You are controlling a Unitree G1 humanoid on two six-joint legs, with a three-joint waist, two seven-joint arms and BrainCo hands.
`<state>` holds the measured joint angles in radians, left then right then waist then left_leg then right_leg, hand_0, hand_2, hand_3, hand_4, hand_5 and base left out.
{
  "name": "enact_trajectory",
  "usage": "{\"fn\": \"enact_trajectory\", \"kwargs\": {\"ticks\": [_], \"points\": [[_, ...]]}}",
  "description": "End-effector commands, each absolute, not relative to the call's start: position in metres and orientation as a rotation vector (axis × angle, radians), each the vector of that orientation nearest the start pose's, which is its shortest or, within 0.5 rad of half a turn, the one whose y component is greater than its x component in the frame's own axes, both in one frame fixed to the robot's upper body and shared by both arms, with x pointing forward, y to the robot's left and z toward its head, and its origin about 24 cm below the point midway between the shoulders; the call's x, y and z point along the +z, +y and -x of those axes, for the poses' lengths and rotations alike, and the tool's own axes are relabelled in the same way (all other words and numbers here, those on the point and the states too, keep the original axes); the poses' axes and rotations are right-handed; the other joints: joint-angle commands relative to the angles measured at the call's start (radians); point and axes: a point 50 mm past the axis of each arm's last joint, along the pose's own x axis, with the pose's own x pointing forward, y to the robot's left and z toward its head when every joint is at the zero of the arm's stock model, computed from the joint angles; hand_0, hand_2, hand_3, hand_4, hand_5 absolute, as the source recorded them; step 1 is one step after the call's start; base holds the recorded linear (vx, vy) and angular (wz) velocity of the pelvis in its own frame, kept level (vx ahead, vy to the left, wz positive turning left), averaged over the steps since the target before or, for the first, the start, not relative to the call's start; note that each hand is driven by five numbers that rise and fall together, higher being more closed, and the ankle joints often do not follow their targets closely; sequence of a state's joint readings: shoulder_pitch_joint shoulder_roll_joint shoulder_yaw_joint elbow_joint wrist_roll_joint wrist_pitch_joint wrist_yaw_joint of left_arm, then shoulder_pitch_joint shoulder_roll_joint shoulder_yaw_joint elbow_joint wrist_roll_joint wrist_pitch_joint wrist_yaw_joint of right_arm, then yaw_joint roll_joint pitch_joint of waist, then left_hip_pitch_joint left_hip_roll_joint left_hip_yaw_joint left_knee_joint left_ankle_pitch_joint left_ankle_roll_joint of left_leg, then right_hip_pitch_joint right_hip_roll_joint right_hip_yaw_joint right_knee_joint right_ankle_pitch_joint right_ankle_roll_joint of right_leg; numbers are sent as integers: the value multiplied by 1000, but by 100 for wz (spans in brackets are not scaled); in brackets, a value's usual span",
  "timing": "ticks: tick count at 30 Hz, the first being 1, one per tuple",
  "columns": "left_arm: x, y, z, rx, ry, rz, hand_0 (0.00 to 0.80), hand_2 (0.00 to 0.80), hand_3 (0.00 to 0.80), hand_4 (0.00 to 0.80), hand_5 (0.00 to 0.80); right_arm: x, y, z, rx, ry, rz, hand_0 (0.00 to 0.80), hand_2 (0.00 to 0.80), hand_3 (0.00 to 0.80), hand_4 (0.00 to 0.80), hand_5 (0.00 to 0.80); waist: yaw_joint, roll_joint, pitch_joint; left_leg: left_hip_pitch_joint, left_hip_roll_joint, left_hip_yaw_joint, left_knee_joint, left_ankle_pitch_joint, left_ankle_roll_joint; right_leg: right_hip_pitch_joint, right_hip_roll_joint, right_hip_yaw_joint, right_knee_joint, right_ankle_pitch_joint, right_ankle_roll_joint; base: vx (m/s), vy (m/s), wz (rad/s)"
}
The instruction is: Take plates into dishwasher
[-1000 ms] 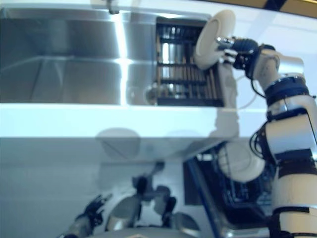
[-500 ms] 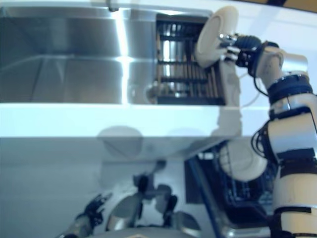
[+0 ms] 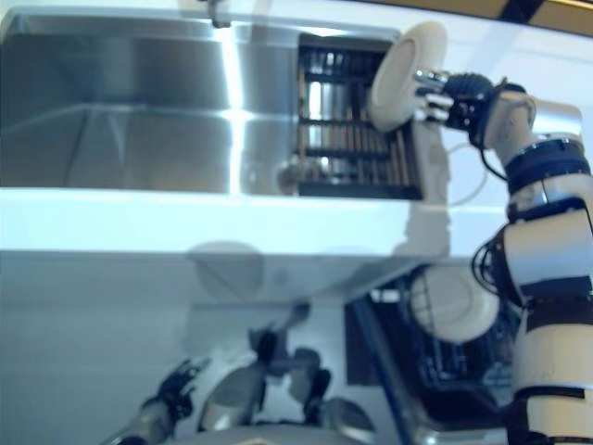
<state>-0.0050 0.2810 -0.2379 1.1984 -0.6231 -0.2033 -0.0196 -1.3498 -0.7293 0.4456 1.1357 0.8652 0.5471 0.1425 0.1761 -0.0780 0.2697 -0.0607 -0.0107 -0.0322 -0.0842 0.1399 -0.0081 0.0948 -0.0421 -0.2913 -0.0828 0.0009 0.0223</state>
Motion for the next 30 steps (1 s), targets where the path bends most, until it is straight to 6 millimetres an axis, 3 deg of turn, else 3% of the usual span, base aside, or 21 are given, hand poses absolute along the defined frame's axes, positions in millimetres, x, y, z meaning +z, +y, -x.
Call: {"fn": "enact_trajectory", "kwargs": {"ticks": [1,15,23,30], "points": [[-148,250,-110,288,969,63,0,0,0,0,0,272,-275,-399,-58,238,-18,0,0,0,0,0,6,-46,-46,61,56,35,-3,-78,-53,-58,-126,34,6,130,107,-5,-23,-8],[-148,254,-107,297,985,54,0,0,0,0,0,278,-291,-393,-99,236,-14,0,0,0,0,0,-6,-57,-69,76,57,48,-3,-86,-55,-46,-117,46,3,125,104,6,-5,-4],[-149,253,-102,300,997,65,0,0,0,0,0,286,-285,-395,-95,173,-36,0,0,0,0,0,1,-51,-68,70,53,36,-3,-84,-55,-46,-119,43,2,122,104,16,3,-1],[-147,253,-110,290,960,86,0,0,0,0,0,293,-277,-399,-104,121,-27,0,0,0,0,0,19,-34,-29,38,49,15,-3,-71,-53,-69,-126,30,6,128,104,-27,15,3]]}}
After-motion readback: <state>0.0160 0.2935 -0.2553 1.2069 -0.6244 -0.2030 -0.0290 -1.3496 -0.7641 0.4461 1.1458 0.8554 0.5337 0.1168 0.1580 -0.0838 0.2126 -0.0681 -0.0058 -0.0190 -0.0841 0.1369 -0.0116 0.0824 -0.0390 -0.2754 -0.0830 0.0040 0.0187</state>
